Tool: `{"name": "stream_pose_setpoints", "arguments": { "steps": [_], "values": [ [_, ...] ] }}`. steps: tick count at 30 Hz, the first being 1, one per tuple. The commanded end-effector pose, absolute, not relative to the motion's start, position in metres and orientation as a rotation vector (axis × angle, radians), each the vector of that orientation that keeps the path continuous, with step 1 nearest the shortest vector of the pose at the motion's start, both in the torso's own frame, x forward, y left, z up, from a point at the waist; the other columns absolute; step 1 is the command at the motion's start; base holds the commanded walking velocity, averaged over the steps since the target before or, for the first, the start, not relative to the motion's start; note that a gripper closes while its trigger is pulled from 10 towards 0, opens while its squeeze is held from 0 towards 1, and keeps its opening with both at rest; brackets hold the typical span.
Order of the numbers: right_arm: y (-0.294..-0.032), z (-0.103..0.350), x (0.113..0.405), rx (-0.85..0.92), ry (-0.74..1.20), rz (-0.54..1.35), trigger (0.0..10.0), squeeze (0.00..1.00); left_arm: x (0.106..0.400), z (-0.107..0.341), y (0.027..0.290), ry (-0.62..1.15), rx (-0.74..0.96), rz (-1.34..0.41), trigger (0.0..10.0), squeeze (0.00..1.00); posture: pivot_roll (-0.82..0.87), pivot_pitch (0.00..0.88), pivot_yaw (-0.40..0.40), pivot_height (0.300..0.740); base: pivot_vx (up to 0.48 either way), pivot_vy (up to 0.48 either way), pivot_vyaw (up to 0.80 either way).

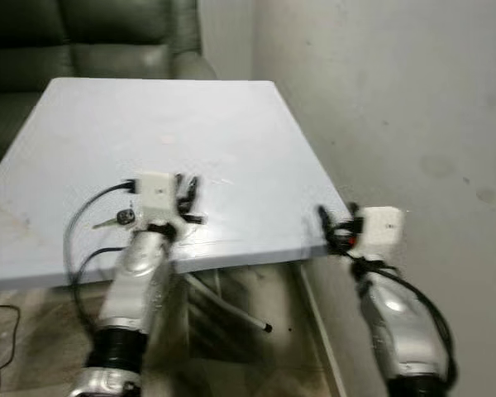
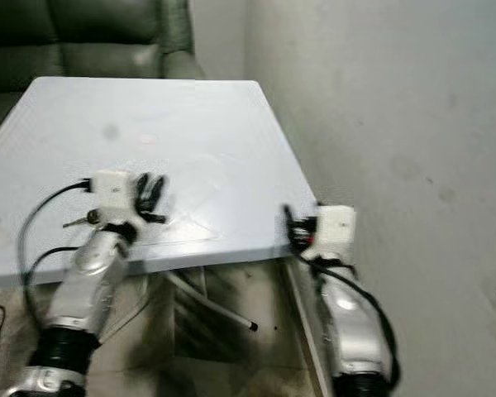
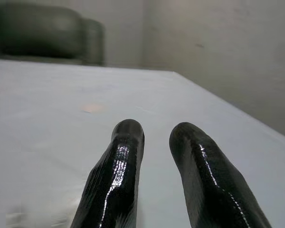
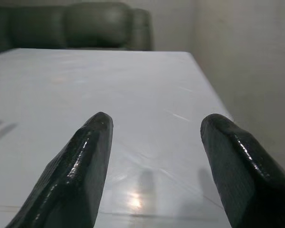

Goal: Hang keys on a hook

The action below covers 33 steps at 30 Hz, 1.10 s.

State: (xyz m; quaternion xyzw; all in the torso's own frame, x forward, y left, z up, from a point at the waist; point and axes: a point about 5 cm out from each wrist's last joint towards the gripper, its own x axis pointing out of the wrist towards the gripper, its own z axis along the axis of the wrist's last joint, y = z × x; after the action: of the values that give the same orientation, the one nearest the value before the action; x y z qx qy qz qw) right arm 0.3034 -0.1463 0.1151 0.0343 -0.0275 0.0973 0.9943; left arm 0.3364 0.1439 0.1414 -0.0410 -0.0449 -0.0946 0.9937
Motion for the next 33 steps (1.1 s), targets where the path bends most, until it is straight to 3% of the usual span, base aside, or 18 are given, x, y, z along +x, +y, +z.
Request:
{"name": "stream_pose_setpoints", "arguments": {
  "steps": [1, 12, 33],
  "values": [
    [-0.156, 0.115, 0.304, 0.060, -0.049, 0.174, 10.0, 0.00, 0.336, 0.141, 0.135, -0.090, -0.088, -0.218, 10.0, 0.00, -0.06, 0.000, -0.053, 0.740, 0.000, 0.000, 0.80],
    [-0.148, 0.115, 0.295, 0.034, -0.089, 0.230, 10.0, 0.00, 0.327, 0.130, 0.139, -0.090, -0.108, -0.224, 10.0, 0.00, -0.06, 0.000, -0.051, 0.740, 0.000, 0.000, 0.15],
    [-0.157, 0.106, 0.285, 0.025, -0.064, 0.231, 10.0, 0.00, 0.318, 0.121, 0.149, -0.059, -0.161, -0.190, 10.0, 0.00, -0.06, 0.000, -0.049, 0.740, 0.000, 0.026, 0.00]
  ]
}}
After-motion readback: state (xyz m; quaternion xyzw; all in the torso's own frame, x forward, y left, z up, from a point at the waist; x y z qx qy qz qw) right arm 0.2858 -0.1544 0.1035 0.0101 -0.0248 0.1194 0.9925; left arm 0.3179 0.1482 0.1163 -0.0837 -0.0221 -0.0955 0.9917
